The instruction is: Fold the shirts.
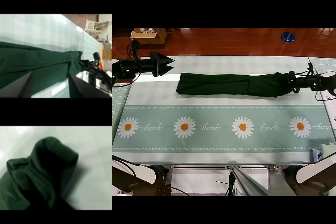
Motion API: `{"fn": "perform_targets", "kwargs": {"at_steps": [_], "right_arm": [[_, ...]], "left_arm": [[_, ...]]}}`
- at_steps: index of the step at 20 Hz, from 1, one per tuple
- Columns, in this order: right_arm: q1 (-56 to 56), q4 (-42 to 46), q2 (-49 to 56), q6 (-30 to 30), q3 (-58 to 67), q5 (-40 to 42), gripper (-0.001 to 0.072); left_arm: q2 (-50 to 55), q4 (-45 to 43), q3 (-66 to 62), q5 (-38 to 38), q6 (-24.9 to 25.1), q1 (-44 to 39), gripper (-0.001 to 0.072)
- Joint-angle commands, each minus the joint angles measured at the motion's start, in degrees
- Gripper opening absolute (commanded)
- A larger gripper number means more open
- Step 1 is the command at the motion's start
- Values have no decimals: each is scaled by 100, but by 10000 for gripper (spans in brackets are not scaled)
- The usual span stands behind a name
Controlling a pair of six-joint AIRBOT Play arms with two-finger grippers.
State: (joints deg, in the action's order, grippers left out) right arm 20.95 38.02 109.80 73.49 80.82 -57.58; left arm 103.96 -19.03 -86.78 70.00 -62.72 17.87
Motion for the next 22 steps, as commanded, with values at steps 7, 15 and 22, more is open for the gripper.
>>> {"fn": "perform_targets", "kwargs": {"at_steps": [7,15,22], "right_arm": [[72,-98,-1259,-723,7,-297,34],[76,330,-2330,-426,7,-1069,34],[76,459,-2970,-17,7,-1683,34]], "left_arm": [[4,175,-7,107,2,-94,81],[4,811,-7,146,4,-960,22],[4,787,-7,302,20,-2168,21]]}}
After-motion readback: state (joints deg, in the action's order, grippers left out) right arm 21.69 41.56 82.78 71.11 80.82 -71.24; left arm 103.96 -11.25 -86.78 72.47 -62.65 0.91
